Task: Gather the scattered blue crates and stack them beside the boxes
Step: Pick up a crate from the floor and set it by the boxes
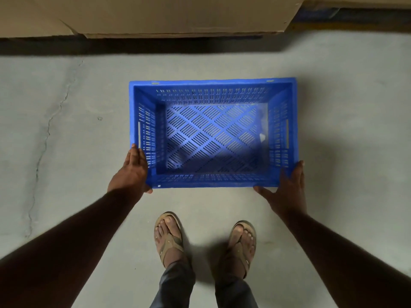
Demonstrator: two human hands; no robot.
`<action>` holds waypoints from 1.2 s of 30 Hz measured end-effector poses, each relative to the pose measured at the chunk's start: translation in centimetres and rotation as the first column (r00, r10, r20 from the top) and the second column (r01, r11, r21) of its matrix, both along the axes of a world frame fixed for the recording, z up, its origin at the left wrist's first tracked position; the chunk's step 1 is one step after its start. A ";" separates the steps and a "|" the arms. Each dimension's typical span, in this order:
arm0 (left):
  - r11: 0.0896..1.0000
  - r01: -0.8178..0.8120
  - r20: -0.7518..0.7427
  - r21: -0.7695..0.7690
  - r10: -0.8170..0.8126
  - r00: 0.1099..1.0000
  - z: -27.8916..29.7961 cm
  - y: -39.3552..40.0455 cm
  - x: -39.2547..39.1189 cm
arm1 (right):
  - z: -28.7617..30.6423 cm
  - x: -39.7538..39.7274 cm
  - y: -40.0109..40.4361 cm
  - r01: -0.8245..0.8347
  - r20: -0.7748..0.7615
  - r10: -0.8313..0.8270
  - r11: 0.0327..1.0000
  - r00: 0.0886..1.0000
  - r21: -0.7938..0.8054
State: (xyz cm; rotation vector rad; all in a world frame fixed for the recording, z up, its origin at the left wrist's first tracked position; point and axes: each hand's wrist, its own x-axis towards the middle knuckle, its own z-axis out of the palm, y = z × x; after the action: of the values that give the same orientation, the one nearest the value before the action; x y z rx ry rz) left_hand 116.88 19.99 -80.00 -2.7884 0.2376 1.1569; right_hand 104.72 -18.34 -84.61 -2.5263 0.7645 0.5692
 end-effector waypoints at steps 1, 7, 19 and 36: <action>1.000 0.001 0.003 0.005 -0.001 1.000 0.1 -0.1 0.0 | 0.2 -0.2 0.2 0.032 0.003 -0.032 0.999 0.999 0.009; 1.000 -0.016 0.009 0.018 0.016 1.000 0.1 0.3 0.6 | 0.7 -1.3 1.4 0.130 0.008 -0.130 0.990 0.991 0.057; 0.999 -0.040 0.036 0.006 0.040 0.999 -1.3 0.8 -0.1 | 0.4 -1.3 1.8 0.144 0.035 -0.144 0.990 0.989 0.000; 0.990 -0.087 0.056 -0.112 0.094 0.994 -1.8 0.9 -1.9 | 2.1 -1.1 4.4 0.273 -0.140 -0.265 0.961 0.954 0.041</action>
State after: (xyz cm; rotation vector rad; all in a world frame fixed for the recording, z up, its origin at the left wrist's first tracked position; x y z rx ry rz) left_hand 115.01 20.91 -81.82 -2.9539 0.1751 1.1068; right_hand 103.61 -13.97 -82.52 -2.2946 1.1026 0.6594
